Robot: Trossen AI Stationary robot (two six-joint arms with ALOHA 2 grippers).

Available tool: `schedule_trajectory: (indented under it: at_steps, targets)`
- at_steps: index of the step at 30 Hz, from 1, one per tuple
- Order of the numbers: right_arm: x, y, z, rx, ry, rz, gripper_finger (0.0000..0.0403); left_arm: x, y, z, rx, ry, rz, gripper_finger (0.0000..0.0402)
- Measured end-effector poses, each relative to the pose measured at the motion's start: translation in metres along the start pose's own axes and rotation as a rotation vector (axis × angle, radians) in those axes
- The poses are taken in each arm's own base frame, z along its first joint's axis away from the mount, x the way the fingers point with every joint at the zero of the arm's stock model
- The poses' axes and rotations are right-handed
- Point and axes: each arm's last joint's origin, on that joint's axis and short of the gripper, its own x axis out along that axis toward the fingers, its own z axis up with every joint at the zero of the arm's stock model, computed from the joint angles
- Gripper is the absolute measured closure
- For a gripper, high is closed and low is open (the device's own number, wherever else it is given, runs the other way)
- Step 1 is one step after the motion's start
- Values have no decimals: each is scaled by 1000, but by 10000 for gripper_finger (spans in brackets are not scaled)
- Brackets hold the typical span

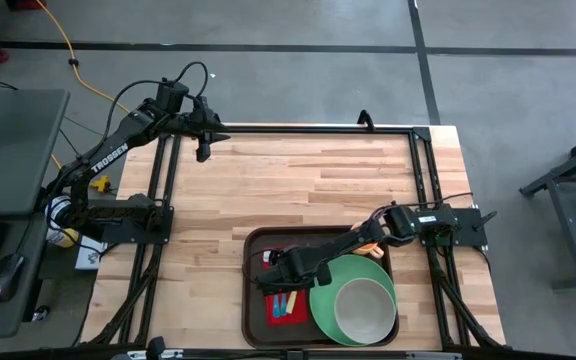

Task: Set up tray
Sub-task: Adjust the yellow knife

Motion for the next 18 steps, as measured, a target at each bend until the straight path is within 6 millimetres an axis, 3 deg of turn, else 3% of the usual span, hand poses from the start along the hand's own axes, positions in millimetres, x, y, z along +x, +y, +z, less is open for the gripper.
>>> schedule_trajectory:
  at_steps: [6, 18]
  targets:
    - [2, 0, 0, 0, 3, -5, 291, 0, 0, 0, 0, 0, 0, 261]
    - [2, 1, 0, -19, 9, 7, 384, 0, 0, 0, 0, 1, 1, 261]
